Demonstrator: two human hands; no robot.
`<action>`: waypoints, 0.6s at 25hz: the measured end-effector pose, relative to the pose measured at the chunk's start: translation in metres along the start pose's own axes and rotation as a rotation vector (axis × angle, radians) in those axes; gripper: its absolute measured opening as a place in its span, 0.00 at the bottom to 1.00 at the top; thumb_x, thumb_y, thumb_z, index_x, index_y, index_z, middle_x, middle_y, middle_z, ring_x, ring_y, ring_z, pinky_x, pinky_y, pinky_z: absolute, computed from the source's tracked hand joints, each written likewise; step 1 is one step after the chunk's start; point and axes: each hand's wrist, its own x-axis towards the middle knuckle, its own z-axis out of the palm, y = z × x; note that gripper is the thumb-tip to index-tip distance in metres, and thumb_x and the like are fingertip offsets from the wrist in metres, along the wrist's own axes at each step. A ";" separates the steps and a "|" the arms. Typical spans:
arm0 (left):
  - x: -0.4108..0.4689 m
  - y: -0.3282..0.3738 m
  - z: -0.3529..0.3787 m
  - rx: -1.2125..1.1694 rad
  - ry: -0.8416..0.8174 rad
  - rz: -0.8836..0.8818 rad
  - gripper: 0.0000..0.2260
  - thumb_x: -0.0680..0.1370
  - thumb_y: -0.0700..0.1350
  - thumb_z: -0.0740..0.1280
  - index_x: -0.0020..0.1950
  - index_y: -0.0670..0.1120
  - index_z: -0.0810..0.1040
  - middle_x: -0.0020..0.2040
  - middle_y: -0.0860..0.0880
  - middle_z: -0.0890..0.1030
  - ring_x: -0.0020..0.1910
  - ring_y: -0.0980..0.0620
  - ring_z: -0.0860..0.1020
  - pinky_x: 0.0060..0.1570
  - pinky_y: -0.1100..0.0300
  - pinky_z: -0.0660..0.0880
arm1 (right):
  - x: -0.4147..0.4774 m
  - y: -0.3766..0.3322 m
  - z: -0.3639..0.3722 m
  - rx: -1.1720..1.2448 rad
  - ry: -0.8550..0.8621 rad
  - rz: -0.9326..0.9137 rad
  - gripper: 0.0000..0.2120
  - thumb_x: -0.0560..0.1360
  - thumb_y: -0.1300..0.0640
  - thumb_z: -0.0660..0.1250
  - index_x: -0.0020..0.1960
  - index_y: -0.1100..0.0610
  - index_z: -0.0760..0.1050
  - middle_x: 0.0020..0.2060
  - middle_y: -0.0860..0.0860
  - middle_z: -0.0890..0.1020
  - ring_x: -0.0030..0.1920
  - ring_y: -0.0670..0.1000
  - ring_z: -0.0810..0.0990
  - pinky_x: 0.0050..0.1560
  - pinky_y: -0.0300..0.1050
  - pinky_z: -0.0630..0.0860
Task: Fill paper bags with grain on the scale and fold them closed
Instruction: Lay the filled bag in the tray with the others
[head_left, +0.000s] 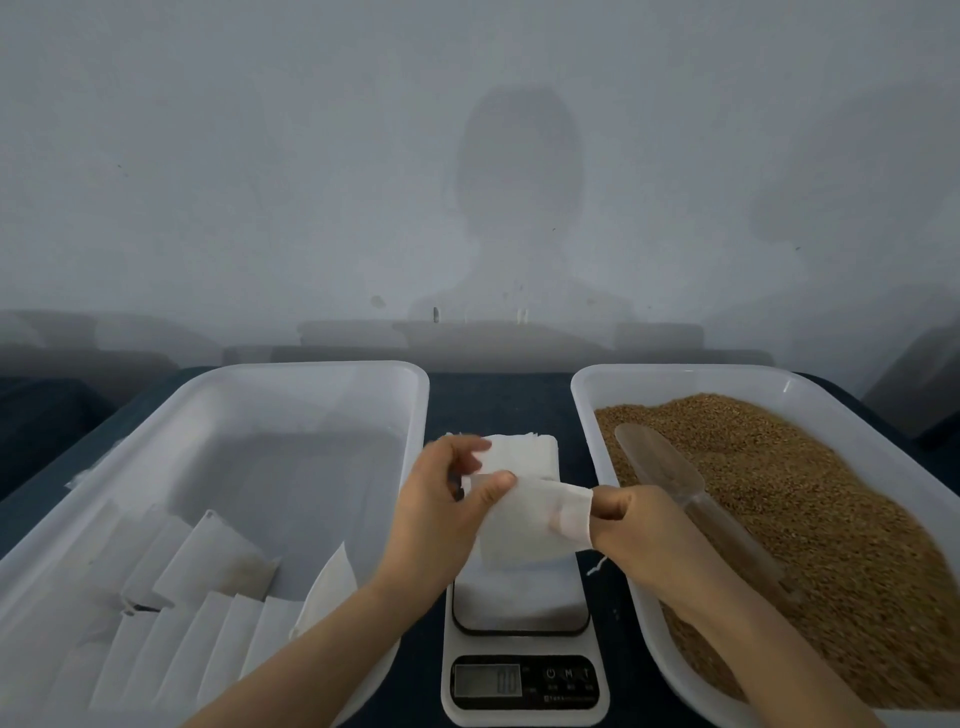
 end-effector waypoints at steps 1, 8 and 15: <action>-0.004 0.001 0.001 0.121 -0.048 0.128 0.20 0.68 0.59 0.72 0.56 0.61 0.71 0.54 0.63 0.75 0.55 0.62 0.73 0.51 0.75 0.68 | 0.000 0.000 0.001 -0.021 0.005 -0.006 0.25 0.58 0.28 0.67 0.42 0.45 0.82 0.36 0.48 0.84 0.34 0.46 0.81 0.37 0.39 0.77; -0.013 -0.010 0.019 0.409 -0.293 0.562 0.29 0.67 0.52 0.77 0.65 0.48 0.73 0.62 0.53 0.77 0.63 0.60 0.69 0.66 0.59 0.63 | -0.004 -0.004 0.011 -0.156 0.037 -0.124 0.20 0.73 0.57 0.63 0.24 0.43 0.72 0.23 0.39 0.74 0.25 0.39 0.71 0.27 0.32 0.67; -0.011 -0.008 0.017 0.274 -0.381 0.248 0.18 0.72 0.49 0.73 0.60 0.55 0.72 0.54 0.62 0.75 0.53 0.61 0.74 0.53 0.72 0.69 | -0.007 -0.008 0.007 -0.058 0.114 -0.182 0.09 0.75 0.44 0.62 0.40 0.39 0.80 0.34 0.38 0.81 0.35 0.42 0.79 0.33 0.37 0.76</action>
